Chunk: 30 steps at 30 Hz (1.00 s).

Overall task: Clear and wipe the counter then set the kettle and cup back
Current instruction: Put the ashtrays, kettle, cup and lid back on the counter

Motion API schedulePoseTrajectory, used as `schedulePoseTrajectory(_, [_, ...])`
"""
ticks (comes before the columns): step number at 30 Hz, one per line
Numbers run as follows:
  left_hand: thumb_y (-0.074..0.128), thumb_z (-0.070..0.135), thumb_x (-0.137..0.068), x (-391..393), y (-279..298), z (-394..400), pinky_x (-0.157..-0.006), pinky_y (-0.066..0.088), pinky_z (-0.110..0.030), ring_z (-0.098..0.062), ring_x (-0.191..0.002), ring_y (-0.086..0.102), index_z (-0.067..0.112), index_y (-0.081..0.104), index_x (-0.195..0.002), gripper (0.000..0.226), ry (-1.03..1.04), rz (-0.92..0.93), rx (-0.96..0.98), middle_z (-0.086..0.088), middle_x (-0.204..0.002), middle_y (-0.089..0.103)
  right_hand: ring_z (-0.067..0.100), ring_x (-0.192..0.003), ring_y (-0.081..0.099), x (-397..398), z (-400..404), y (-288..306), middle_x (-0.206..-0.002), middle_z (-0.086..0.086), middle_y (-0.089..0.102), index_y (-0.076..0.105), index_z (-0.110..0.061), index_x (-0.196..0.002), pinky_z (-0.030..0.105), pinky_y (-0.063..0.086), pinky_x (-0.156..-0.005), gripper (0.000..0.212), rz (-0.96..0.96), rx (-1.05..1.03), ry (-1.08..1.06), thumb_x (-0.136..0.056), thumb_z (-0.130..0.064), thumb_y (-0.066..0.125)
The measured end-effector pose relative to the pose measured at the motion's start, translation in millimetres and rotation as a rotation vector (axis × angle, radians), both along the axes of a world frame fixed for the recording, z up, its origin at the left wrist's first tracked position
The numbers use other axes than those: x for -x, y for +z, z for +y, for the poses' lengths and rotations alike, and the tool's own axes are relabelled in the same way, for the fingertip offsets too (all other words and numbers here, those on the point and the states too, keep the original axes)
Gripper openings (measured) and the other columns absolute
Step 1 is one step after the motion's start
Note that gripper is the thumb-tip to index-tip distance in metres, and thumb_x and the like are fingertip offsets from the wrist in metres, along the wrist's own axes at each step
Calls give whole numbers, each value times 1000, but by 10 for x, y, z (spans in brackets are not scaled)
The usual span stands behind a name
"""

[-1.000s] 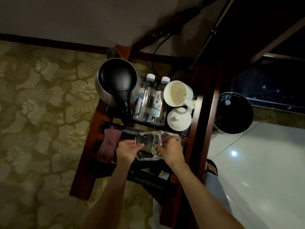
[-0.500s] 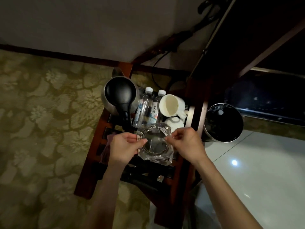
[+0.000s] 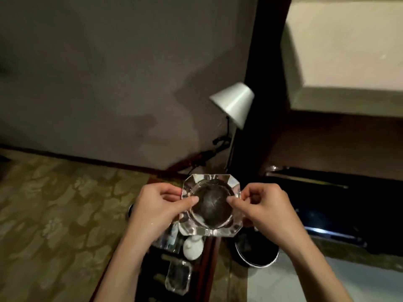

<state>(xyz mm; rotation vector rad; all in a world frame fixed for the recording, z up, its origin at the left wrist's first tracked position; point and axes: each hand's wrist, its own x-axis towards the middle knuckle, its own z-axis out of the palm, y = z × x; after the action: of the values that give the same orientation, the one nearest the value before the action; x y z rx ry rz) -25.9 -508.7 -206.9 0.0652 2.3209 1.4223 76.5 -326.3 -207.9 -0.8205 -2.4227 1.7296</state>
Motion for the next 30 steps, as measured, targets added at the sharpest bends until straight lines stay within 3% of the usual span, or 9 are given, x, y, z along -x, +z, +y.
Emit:
schedulePoseTrajectory(4, [86,23,-63,-138,764,592,-53,47,-19,-15,-58,65,7,73,-76,24,-102,53,-96,-10,-66,72,13,-41,57,-199,604,787,-47,4,53,55,-8,-61,29,49,-49,31,80,3,17,-81,-21,74])
schedulePoseTrajectory(10, [85,16,-66,-281,1416,1529,-40,38,-12,-3,-40,52,-4,71,-80,28,-207,70,-193,-13,-65,67,11,-36,55,-510,1427,1543,-44,3,54,54,-8,-60,21,44,-41,30,134,-34,-37,-82,-15,73])
schedulePoseTrajectory(13, [87,23,-62,-325,1587,2005,-47,43,-16,-7,-48,56,-4,71,-82,37,-277,52,-216,-14,-68,66,11,-38,55,-662,1833,1782,-50,9,56,59,1,-67,19,45,-40,27,148,-51,-92,-82,-17,72])
schedulePoseTrajectory(19, [86,25,-65,-282,1823,2772,-61,55,-25,-14,-63,64,-2,71,-86,37,-387,63,-181,-19,-84,72,15,-39,55,-752,2491,1956,-55,12,55,61,12,-77,23,49,-42,34,150,-80,-195,-81,-19,74])
schedulePoseTrajectory(23, [83,17,-71,-181,1917,3215,-53,53,-19,-10,-57,62,-5,69,-92,34,-419,53,-197,-14,-80,68,15,-41,58,-685,2867,1983,-51,9,56,62,14,-79,29,54,-50,37,147,-123,-241,-83,-21,73])
schedulePoseTrajectory(27, [83,16,-71,7,1922,3620,-70,59,-31,-18,-64,64,-2,70,-87,27,-439,53,-182,-9,-76,69,11,-39,57,-518,3193,1979,-51,7,57,65,11,-78,24,47,-46,33,129,-171,-312,-83,-21,72])
schedulePoseTrajectory(30, [82,14,-72,180,1901,3966,-61,55,-26,-15,-57,61,-2,71,-84,24,-438,44,-177,-7,-70,67,13,-39,56,-336,3494,1928,-49,4,56,67,3,-73,27,49,-48,28,94,-210,-376,-83,-22,73])
